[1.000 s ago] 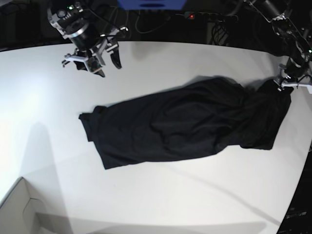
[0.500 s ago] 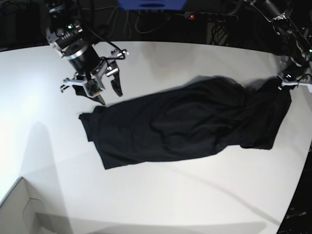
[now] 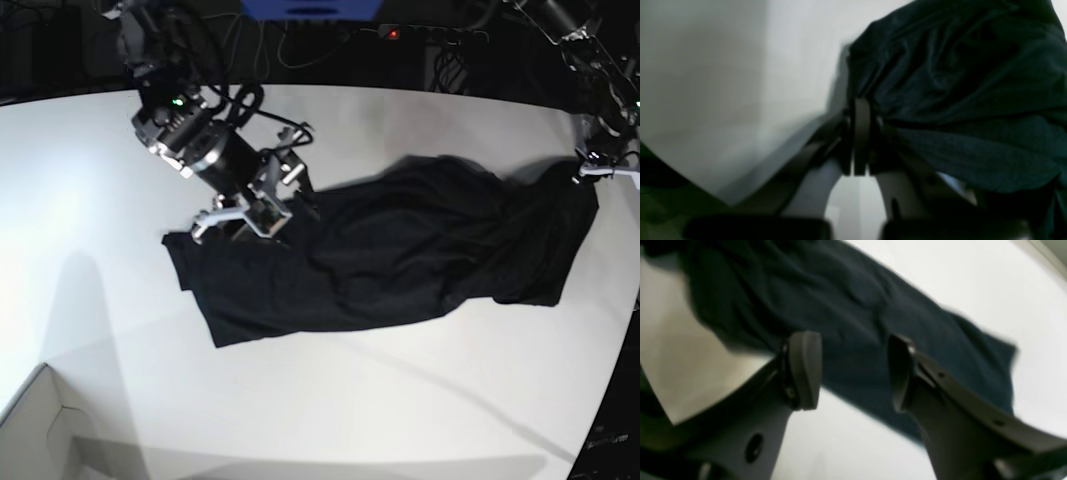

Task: Layout the t-shirt on the table in an organized manner, then fold the t-shirt properly
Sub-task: 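Lower the right gripper and grasp the opposite end of the shirt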

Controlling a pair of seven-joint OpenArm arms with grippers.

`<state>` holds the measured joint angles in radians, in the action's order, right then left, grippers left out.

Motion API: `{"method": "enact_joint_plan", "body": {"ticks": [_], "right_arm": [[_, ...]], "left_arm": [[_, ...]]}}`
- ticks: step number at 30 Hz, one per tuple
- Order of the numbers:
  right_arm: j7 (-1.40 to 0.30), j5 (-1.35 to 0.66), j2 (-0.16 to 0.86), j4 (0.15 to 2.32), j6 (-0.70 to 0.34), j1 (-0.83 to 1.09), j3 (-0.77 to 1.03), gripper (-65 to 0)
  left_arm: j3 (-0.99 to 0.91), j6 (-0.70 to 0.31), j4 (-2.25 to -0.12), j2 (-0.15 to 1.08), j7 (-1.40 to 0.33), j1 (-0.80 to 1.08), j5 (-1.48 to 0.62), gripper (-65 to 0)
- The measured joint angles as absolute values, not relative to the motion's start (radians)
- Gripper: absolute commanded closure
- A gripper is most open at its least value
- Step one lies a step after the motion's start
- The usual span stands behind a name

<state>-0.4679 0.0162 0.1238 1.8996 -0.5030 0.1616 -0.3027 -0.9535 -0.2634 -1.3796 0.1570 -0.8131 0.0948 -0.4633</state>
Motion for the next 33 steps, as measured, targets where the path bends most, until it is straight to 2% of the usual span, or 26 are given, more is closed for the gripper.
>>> {"method": "enact_joint_plan", "body": {"ticks": [3, 8, 16, 25, 33], "right_arm": [[-0.478, 0.018, 0.097, 1.869, -0.504, 0.135, -0.300, -32.7], [-0.490, 0.021, 0.112, 1.807, -0.505, 0.139, -0.295, -32.6], [-0.482, 0.018, 0.122, 1.811, -0.510, 0.206, -0.165, -32.6], [-0.482, 0.020, 0.121, 1.812, -0.508, 0.283, 0.007, -32.6], [-0.482, 0.019, 0.121, 1.813, -0.509, 0.329, 0.079, -32.5]], "left_arm": [[-0.954, -0.262, -1.463, 0.155, -0.811, 0.112, -0.465, -0.1], [-0.955, -0.265, -1.595, 0.154, -0.814, 0.101, -0.467, -0.1], [-0.948, -0.265, -1.689, 0.152, -0.824, -0.010, -0.469, -0.1], [-0.947, -0.265, -1.666, 0.203, -0.904, -0.203, -0.464, -0.2], [-0.948, -0.263, -1.447, 0.292, -0.900, -0.306, -0.463, -0.2]]}}
